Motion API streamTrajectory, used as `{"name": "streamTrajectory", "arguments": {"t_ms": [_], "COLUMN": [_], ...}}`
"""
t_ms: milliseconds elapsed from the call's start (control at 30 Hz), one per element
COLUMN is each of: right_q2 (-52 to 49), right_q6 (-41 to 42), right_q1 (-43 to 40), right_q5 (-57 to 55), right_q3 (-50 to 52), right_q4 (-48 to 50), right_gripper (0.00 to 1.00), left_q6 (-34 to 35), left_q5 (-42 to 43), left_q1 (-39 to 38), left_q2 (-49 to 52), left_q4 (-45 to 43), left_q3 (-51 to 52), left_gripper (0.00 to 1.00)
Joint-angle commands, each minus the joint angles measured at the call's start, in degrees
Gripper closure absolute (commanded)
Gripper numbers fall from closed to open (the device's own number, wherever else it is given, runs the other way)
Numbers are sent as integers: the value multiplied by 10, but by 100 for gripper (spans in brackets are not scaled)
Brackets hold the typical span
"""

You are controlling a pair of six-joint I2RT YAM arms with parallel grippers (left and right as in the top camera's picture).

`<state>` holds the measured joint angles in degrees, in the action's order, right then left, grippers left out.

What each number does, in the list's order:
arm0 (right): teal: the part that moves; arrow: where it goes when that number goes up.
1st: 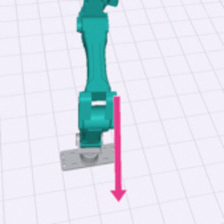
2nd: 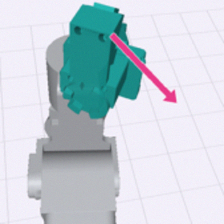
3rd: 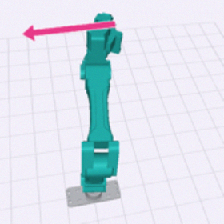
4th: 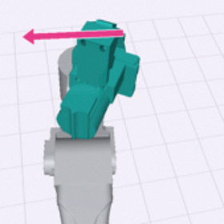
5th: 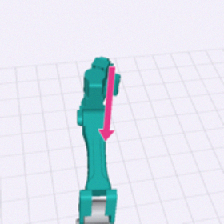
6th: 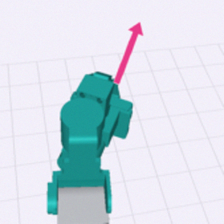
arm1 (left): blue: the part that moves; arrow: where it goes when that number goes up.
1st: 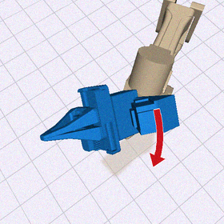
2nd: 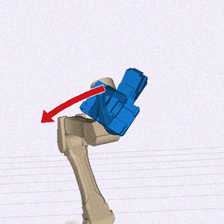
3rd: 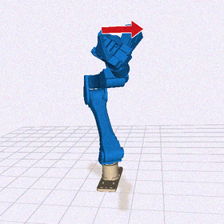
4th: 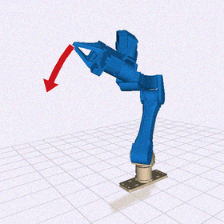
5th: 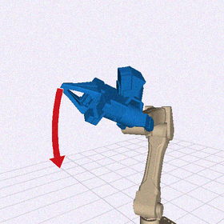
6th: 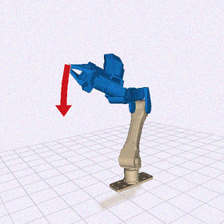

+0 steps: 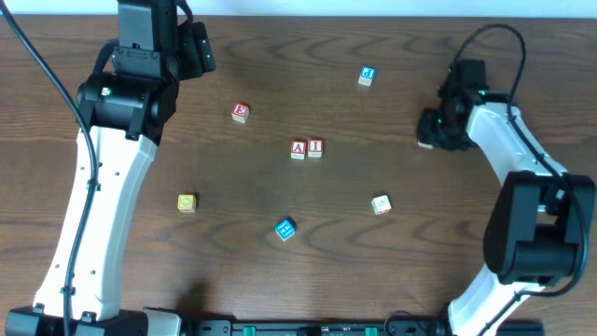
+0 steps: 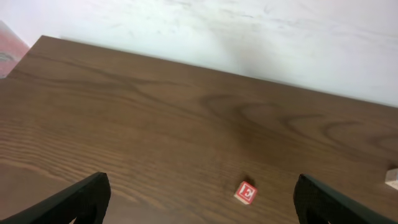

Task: Spell out Ai2
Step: 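Carry the 2 block with the right gripper to right of the I block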

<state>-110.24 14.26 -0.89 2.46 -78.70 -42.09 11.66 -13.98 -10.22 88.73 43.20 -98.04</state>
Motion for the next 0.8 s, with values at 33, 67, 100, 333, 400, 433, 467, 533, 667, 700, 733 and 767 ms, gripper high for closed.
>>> {"name": "streamTrajectory", "arguments": {"t_ms": [33, 67, 100, 333, 400, 433, 467, 533, 667, 700, 733, 767], "right_q2": [-8, -8, -8, -8, -11, -14, -17, -28, -56, -61, -62, -67], "right_q6": [-2, -2, -2, 34, 47, 51, 57, 57, 57, 59, 61, 61], "right_q1": [56, 72, 87, 192, 208, 212, 216, 227, 259, 263, 268, 271], "right_q5": [10, 10, 10, -10, -21, -19, -13, -9, -9, -10, -9, -9], "right_q3": [-59, -68, -75, -82, -82, -82, -82, -82, -82, -82, -82, -83], "right_q4": [-8, -5, -3, 26, 20, 17, 12, 4, 9, 10, 10, 10], "right_gripper": [99, 99, 99, 99, 98, 99, 99, 99, 98, 98, 99, 99], "left_q6": [-16, -16, -12, -12, -12, -12, -12, -12, -12, -12, -12, -12], "left_q5": [-41, -40, -37, 44, 50, 50, 50, 50, 50, 50, 50, 50], "left_q1": [12, 19, 27, 86, 92, 92, 92, 92, 92, 92, 92, 92], "left_q2": [1, 1, 1, 1, 1, 1, 1, 1, 1, 1, 1, 1], "left_q4": [12, 17, 24, 64, 68, 70, 71, 72, 74, 75, 76, 76], "left_q3": [-3, -3, -3, 2, 5, 5, 5, 5, 5, 5, 6, 6], "left_gripper": [5, 5, 5, 5, 5, 5, 5, 5, 5, 5, 5, 5]}}
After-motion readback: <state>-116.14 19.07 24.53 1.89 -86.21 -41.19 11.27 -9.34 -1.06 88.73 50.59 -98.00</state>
